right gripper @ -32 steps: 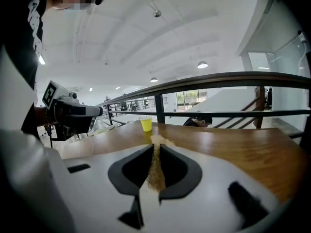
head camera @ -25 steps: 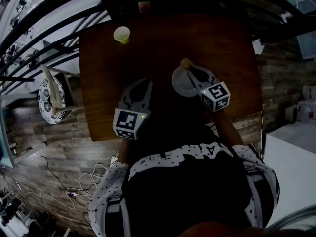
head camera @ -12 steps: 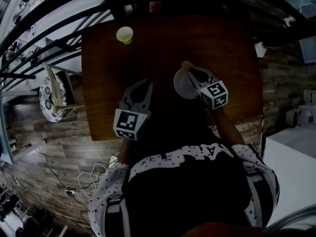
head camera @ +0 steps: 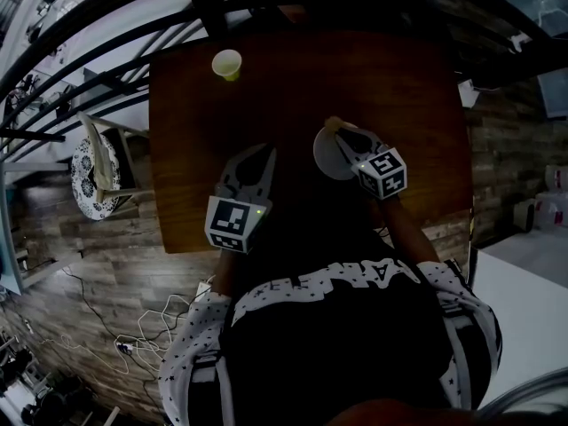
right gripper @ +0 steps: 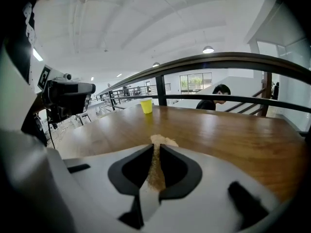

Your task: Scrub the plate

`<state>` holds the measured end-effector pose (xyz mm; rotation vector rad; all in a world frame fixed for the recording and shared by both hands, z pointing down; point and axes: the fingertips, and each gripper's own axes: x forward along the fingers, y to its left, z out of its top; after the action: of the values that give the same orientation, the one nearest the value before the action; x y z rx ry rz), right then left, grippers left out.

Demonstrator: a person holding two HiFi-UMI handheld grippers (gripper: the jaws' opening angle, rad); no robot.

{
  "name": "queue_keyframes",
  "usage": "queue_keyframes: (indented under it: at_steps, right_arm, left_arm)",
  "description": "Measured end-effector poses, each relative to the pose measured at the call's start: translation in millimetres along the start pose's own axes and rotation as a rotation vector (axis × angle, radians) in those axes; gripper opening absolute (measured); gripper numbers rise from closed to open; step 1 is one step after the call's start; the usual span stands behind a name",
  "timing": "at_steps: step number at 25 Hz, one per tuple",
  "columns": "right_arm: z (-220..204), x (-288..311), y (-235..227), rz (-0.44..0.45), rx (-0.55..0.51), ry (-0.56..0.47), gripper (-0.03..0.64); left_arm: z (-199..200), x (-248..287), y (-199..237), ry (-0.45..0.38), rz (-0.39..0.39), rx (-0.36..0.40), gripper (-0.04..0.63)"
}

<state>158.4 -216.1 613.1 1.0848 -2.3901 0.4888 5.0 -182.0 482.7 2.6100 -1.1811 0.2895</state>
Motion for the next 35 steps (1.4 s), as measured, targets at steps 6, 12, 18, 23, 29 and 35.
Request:
queue_keyframes:
  at_steps: [6,12,18,23,29,35]
  right_arm:
    - [-2,-3,7,0.003,0.009,0.016,0.049]
    - [-7,-4,13,0.009,0.007,0.031,0.049]
    - [-13,-8,24,0.033,-0.007,0.065,0.049]
    - [-17,-12,30,0.042,-0.008,0.077,0.049]
    - [-24,-15,37,0.049,-0.010,0.089,0.049]
    - [-26,-17,42,0.055,-0.005,0.090,0.049]
  left_arm:
    - [-1,-1,-3,0.000,-0.005,0.004,0.014]
    - [1,-4,-5,-0.008,-0.007,0.008,0.014]
    - [1,-5,-8,-0.013,-0.012,0.012,0.014]
    - [4,-7,-11,-0.023,-0.013,0.016,0.014]
    - [3,-10,-15,-0.020,-0.021,0.020,0.014]
    - [2,-11,-18,-0.024,-0.029,0.024,0.014]
